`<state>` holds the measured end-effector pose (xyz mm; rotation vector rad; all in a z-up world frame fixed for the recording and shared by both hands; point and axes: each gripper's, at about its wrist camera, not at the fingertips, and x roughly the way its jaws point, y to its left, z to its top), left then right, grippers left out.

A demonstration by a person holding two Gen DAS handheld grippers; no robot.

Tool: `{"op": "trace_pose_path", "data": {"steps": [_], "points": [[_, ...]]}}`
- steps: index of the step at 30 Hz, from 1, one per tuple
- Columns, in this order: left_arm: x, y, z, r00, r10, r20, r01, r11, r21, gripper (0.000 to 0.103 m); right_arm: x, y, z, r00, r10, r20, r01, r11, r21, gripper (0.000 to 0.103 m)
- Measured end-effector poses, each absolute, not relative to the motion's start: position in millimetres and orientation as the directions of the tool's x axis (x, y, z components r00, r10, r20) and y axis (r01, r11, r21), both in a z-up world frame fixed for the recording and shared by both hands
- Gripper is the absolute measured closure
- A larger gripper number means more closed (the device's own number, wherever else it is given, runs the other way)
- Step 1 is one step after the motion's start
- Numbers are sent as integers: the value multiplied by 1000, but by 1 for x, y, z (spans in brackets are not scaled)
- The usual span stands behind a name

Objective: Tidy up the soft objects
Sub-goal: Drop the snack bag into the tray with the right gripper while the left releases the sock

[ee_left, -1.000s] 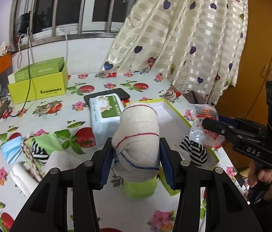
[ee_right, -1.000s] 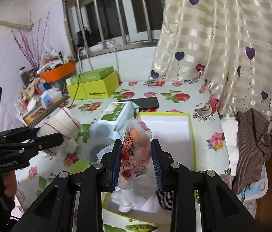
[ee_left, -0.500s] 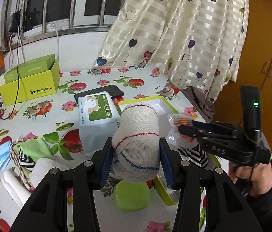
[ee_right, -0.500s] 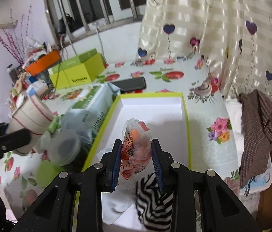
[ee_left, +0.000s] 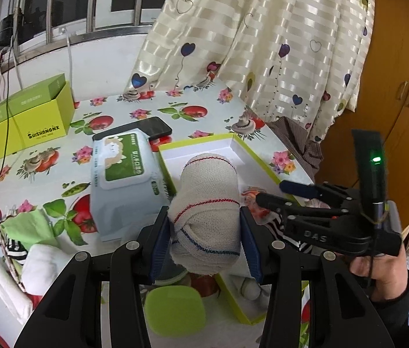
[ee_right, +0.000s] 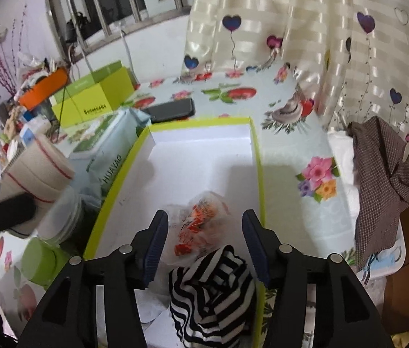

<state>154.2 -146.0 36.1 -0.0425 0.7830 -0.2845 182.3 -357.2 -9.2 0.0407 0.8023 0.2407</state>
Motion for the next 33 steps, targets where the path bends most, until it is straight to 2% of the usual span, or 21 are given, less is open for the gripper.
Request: {"op": "trace_pose_path", "data": {"steps": [11,22,33], "points": [[179,-170,19,628,-266,-731,242,960,-142,56,157,-373,9,719,247,-650,-187,969,162,49],[208,-176,-7,577,-282,-767,214,958,-191,55,151,-379,8,719,265,-643,-190,964,185,49],[202,-174,3,607,-297,-737,229,954,-195,54,147,-377,11,724,257,-640,-184,966,181,49]]}}
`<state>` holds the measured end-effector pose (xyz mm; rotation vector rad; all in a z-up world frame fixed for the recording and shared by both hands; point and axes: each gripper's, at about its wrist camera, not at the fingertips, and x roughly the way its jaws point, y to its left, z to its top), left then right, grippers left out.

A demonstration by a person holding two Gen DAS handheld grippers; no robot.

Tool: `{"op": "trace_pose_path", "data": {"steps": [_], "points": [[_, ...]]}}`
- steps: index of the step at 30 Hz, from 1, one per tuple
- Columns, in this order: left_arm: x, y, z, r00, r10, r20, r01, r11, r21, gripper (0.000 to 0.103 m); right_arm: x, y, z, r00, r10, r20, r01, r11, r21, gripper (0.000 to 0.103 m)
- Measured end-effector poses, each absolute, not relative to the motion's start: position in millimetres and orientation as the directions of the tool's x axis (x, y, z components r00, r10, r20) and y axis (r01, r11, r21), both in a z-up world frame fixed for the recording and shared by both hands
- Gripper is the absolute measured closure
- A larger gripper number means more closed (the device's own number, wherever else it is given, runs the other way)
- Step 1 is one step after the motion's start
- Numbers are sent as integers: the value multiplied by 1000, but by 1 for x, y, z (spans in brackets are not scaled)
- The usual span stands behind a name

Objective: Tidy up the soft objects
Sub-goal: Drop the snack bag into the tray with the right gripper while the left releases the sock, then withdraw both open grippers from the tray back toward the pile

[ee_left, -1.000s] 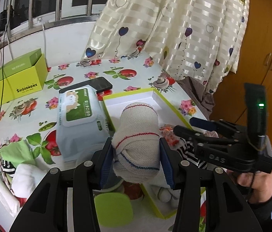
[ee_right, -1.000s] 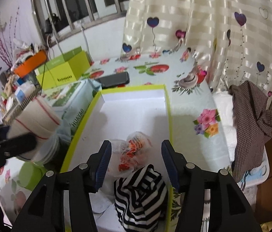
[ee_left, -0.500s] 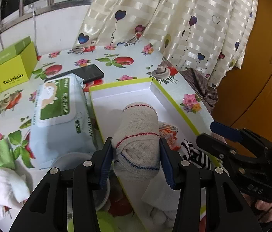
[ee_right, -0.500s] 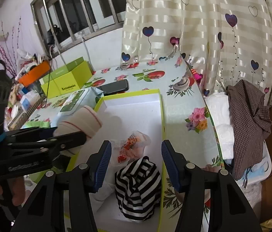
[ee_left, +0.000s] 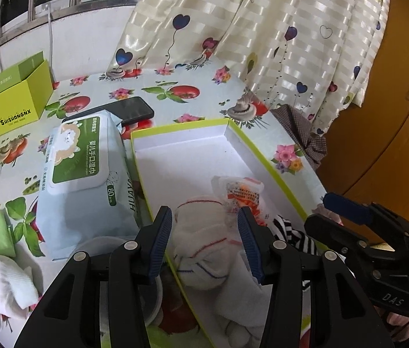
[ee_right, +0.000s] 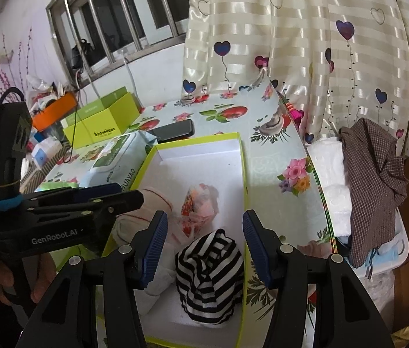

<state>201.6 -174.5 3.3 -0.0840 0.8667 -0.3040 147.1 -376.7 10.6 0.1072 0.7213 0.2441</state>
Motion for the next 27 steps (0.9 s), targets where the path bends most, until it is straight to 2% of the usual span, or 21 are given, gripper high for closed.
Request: {"op": "trace_pose_path", "data": {"steps": [10,15,27], "points": [[169,-168,30,638,-330,-695,275,942,-195,54,122,-360,25,732,252,-633,-199,968,156,49],[149,-158,43,660,-341,-670,279,939,-203,54,107,-349,35,740,256,-623,-211,966,147,43],[104,-117,51,706,-299,-642,223,954,-200,54,78,-305,50,734,295,-612,-296,950,102,40]]}}
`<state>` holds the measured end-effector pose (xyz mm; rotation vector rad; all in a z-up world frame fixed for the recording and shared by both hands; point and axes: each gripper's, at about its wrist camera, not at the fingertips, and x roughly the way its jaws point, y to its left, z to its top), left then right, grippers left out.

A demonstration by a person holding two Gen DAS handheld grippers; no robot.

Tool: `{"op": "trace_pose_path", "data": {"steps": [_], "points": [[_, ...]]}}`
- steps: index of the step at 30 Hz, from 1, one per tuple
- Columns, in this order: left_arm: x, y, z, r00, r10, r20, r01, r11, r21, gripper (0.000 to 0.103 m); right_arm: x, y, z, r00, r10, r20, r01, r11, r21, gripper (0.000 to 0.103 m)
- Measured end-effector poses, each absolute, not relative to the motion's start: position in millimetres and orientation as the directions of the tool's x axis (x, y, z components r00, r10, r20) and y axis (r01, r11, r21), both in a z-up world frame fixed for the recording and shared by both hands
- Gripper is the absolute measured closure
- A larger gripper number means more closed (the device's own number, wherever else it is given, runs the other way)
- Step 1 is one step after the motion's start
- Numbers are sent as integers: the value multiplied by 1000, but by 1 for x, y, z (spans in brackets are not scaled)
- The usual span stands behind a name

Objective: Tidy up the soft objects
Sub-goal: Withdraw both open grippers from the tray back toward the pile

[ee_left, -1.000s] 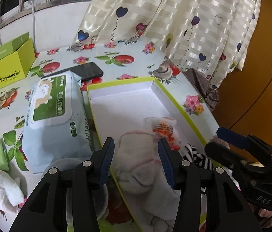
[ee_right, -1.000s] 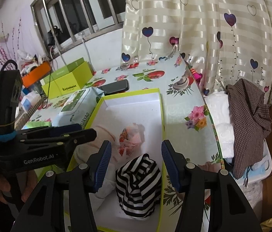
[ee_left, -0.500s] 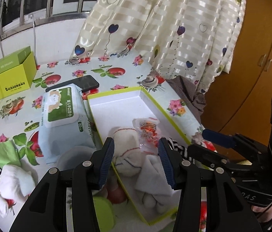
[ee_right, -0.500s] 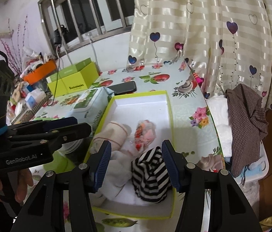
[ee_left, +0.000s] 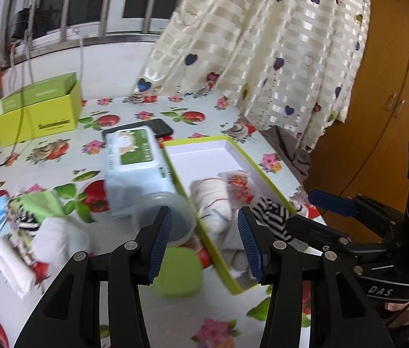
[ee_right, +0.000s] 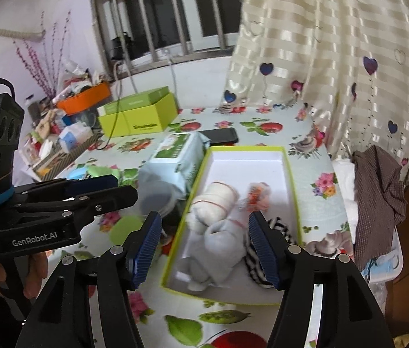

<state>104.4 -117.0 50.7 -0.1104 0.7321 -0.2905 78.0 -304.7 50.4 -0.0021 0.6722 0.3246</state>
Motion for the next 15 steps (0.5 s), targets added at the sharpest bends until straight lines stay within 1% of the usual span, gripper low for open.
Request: {"op": "trace_pose_path", "data": {"steps": [15], "points": [[72,-64,46,738,-221,-638,127,973,-190,54,66,-245,50,694,342,-634,-402,914,53,40]]}}
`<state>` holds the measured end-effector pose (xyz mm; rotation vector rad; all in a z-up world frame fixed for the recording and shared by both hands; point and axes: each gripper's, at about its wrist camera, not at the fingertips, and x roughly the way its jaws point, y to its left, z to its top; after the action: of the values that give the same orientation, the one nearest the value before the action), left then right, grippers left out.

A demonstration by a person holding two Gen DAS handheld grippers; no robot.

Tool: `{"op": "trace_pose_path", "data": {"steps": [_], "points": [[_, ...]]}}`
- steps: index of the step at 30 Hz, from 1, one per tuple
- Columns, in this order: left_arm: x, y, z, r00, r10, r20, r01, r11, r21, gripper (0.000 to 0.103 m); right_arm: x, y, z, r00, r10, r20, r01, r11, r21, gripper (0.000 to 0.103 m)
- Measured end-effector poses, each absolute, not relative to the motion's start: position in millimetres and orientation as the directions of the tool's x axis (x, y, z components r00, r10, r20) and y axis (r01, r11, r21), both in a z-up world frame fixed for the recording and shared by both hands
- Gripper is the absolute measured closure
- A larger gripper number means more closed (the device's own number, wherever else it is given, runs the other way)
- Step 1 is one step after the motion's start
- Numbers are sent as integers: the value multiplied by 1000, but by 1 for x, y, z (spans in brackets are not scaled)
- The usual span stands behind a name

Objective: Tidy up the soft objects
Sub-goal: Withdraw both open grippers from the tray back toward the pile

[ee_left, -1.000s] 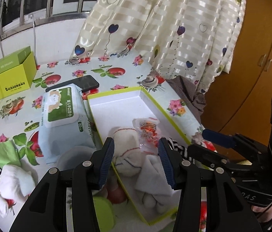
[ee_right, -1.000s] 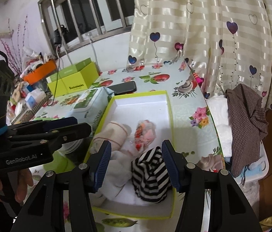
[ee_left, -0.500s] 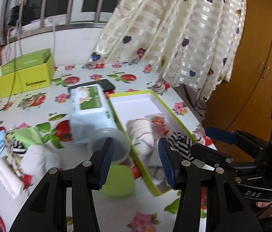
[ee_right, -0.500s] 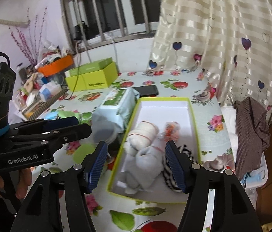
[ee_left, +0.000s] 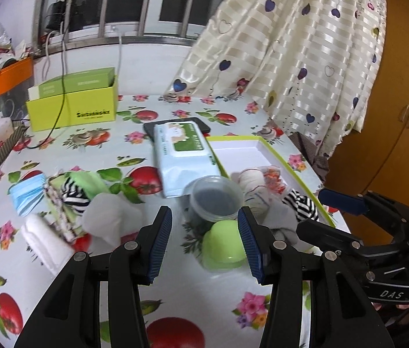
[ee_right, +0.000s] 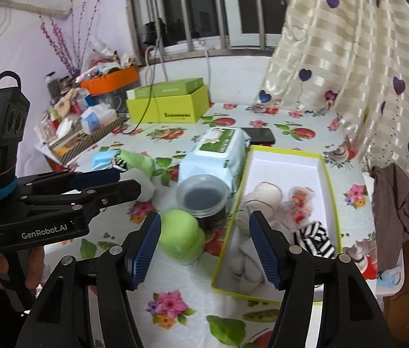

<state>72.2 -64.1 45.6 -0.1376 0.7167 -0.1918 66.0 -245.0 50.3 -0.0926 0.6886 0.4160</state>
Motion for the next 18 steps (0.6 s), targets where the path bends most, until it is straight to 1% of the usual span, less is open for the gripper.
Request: {"op": "trace_pose_path", "data": {"steps": [10,14,18], "points": [[66,-48,41,739,-205,-642,101,976,-195,54,64,-218,49,671,364,-646,-454,891,31,39],[65,-43,39,737,-201,-645,94,976,-197,54,63,-212,48,665,368,-650,-465,885,25,34],[63,-39,37,736,-195,-648,85,977,-197,54,64,-208,48,660,369,-655,-469,883,25,34]]}}
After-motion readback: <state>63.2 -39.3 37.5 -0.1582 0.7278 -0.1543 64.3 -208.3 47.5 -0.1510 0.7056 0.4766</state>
